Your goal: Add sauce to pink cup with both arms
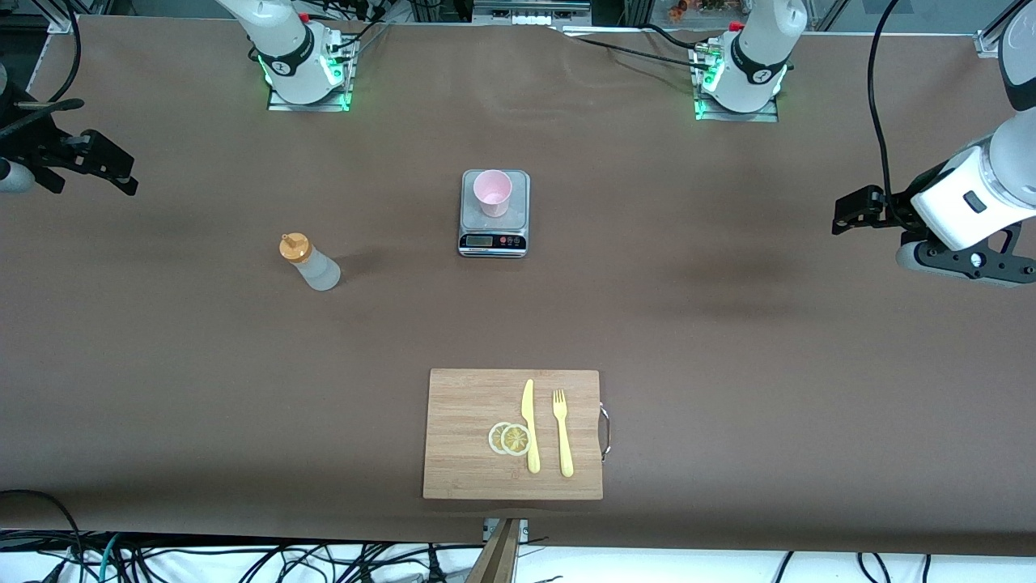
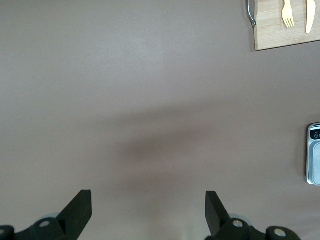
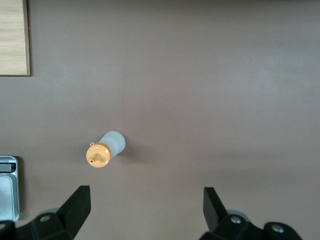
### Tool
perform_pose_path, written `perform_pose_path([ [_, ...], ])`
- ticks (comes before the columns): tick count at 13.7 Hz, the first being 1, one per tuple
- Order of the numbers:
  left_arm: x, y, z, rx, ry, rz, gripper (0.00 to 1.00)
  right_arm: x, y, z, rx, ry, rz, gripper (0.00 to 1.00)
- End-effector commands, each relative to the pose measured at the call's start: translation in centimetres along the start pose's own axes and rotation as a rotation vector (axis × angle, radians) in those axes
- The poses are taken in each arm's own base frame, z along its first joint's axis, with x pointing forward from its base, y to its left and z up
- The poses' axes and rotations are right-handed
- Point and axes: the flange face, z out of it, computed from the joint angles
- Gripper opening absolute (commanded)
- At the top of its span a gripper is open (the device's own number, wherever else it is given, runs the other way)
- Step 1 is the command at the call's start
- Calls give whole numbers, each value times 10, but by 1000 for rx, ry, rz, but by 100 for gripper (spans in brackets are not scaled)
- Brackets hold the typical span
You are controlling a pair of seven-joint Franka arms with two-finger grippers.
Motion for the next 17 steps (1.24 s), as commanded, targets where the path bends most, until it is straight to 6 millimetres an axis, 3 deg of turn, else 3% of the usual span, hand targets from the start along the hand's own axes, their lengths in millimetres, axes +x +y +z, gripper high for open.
perform_pose_path([
  [1,2,1,-6,2,9,20,100,0,-3,-20,-6,27,4,100],
  [3,2,0,-6,2,9,19,100,3,5,-26,-5,40,6,100],
  [5,3,-1,-4,2,6,17,100,19,2,3,7,-1,24,100],
  [8,5,-1,-6,5,12,17,100,24,-9,3,-8,8,-1,100],
  [17,9,0,-7,5,15,18,100,23,-3,4,-2,-5,11,100],
])
